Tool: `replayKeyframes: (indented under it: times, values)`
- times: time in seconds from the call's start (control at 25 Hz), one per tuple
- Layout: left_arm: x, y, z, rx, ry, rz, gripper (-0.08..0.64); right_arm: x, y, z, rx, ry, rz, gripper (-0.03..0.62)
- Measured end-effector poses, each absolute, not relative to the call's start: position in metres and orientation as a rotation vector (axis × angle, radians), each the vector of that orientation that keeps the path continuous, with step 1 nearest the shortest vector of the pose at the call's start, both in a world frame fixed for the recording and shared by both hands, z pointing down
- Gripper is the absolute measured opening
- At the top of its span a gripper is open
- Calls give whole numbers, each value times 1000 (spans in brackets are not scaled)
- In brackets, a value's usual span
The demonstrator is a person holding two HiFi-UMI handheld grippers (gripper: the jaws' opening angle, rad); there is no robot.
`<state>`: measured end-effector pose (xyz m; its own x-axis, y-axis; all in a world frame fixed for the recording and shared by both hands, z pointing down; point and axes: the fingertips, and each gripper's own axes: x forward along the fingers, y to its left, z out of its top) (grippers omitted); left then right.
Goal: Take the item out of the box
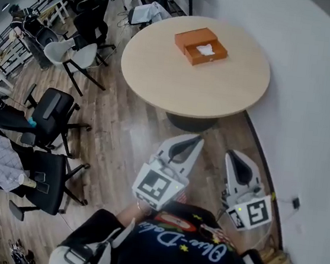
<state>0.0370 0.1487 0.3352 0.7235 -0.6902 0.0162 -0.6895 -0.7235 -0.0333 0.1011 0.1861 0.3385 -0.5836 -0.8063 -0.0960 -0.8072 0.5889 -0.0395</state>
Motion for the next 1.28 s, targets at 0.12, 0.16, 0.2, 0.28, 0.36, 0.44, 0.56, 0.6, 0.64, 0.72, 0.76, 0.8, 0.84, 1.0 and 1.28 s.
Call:
replayKeyframes:
  times: [0.12,0.16,0.2,0.28,0.36,0.44,0.56,0.6,0.64,0.72,0.76,0.8,0.84,1.0,1.28]
  values:
    - [27,130,334,-2864,1188,-68,-15,94,162,340,-1349,2736,12,-2]
    - [22,124,335,-2859,1200,-81,-15,91,154,341,-1341,2745,12,-2]
    - [18,119,336,-2857,1213,-89,-15,88,145,341,-1331,2753,9,-2]
    - [9,106,337,-2855,1247,-85,-15,82,129,340,-1303,2772,31,-2]
    - [0,92,338,-2854,1276,-72,-15,74,116,339,-1280,2789,47,-2]
    - [-9,81,337,-2853,1295,-60,-15,65,105,337,-1267,2801,30,-2]
    - [-18,65,335,-2856,1314,-43,-15,55,88,335,-1250,2820,28,-2]
    - [-21,59,335,-2857,1318,-39,-15,52,81,334,-1240,2827,31,-2]
    - [-24,53,335,-2856,1323,-33,-15,48,75,333,-1229,2837,38,-2]
    - [-29,41,335,-2857,1335,-19,-15,42,63,332,-1218,2856,54,-2]
    - [-32,36,335,-2858,1339,-14,-15,40,58,332,-1219,2861,60,-2]
    - [-35,31,335,-2859,1342,-8,-15,38,53,331,-1220,2864,62,-2]
    - [-38,27,335,-2859,1345,-3,-15,35,48,331,-1216,2867,60,-2]
    - [-47,5,338,-2854,1353,-5,-15,24,25,336,-1199,2884,59,-2]
    - [-60,-29,339,-2848,1335,-1,-15,11,-10,338,-1233,2877,58,0]
